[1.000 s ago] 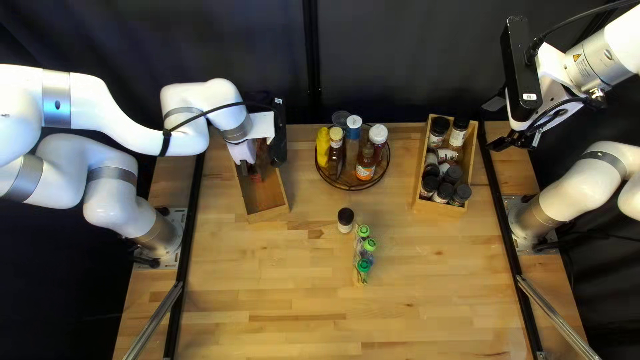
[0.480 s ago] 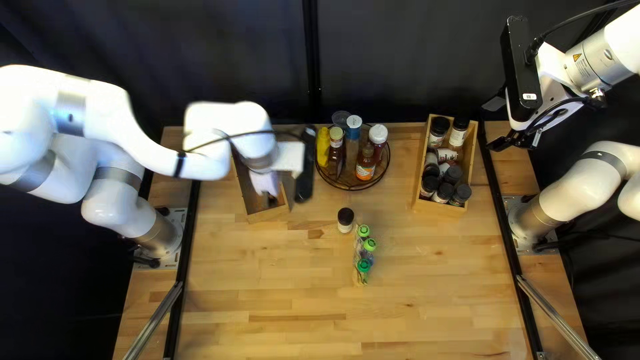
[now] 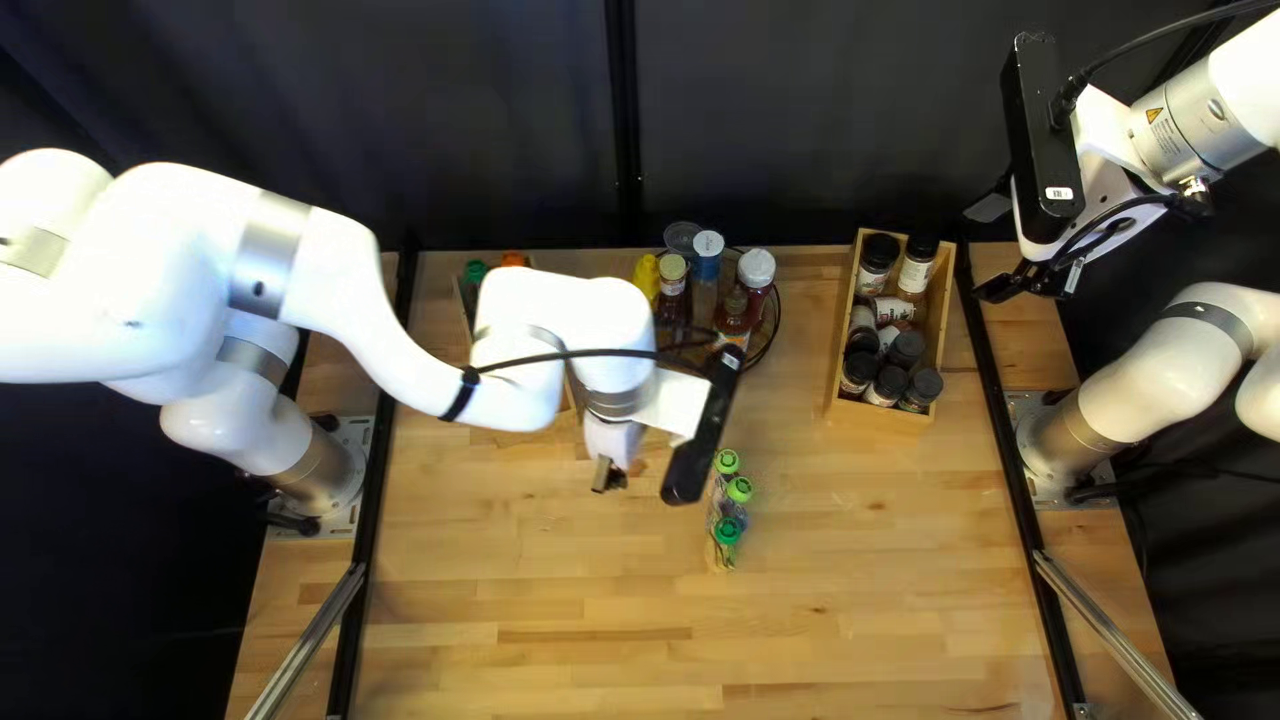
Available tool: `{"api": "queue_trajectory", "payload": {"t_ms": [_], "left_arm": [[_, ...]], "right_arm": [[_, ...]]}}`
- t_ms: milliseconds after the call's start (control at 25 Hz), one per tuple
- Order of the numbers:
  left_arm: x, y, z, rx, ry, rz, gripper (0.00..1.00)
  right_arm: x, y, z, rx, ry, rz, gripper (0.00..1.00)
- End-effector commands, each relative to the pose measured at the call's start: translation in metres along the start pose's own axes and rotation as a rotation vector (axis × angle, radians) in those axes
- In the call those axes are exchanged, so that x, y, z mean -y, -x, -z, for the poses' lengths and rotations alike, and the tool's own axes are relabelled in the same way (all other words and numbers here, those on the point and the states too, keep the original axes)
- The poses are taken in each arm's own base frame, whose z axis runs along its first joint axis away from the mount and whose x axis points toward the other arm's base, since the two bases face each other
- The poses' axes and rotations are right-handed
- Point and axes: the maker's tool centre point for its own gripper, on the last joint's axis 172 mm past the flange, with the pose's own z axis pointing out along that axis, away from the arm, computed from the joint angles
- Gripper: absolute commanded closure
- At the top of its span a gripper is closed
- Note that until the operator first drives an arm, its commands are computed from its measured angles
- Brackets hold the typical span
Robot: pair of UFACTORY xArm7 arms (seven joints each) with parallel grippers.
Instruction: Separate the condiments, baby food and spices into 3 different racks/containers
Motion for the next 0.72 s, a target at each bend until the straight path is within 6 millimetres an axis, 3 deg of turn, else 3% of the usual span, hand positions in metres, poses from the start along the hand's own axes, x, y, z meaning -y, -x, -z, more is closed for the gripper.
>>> {"api": "queue_trajectory", "payload": {"t_ms": [40, 400, 720], "left_arm": [[0.017, -0.016, -0.012, -0.036, -0.01, -0.023, 0.0], [0.058, -0.008, -0.05, -0.083, -0.047, 0.014, 0.0], [0.075, -0.004, -0.075, -0.099, -0.037, 0.048, 0.0]], "right_arm": [[0.0, 0.0, 0.0, 0.0, 0.0, 0.0, 0.0], [0.0, 0.0, 0.0, 0.0, 0.0, 0.0, 0.0], [0.0, 0.0, 0.0, 0.0, 0.0, 0.0, 0.0]]}}
